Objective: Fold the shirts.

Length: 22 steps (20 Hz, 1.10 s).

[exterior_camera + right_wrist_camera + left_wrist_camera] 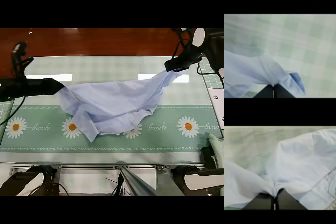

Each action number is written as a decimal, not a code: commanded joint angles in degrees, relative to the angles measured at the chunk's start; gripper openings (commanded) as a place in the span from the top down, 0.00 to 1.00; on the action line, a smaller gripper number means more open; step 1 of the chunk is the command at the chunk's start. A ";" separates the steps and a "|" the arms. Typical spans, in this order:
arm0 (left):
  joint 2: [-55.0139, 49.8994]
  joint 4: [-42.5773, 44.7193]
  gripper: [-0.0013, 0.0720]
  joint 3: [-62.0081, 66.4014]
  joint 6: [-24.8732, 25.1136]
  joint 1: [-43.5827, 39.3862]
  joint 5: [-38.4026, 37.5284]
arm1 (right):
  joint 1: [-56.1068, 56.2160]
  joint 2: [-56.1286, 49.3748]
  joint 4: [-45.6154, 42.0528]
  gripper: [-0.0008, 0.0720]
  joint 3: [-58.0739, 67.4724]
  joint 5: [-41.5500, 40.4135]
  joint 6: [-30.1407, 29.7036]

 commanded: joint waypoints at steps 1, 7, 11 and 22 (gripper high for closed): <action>-7.54 0.00 0.95 -1.27 1.64 -2.03 2.91 | -5.18 -4.11 13.55 0.96 0.07 -2.49 0.35; -11.34 0.04 0.95 -0.98 2.27 -4.15 2.60 | -8.63 -4.72 15.91 0.74 0.15 5.90 -0.61; -9.73 0.07 0.95 0.55 2.51 -4.15 0.52 | -10.12 0.44 14.84 0.44 0.07 17.11 -5.01; -8.11 0.72 0.95 0.68 4.22 -4.15 -1.29 | -15.37 30.47 48.85 0.23 -58.21 -6.10 -6.16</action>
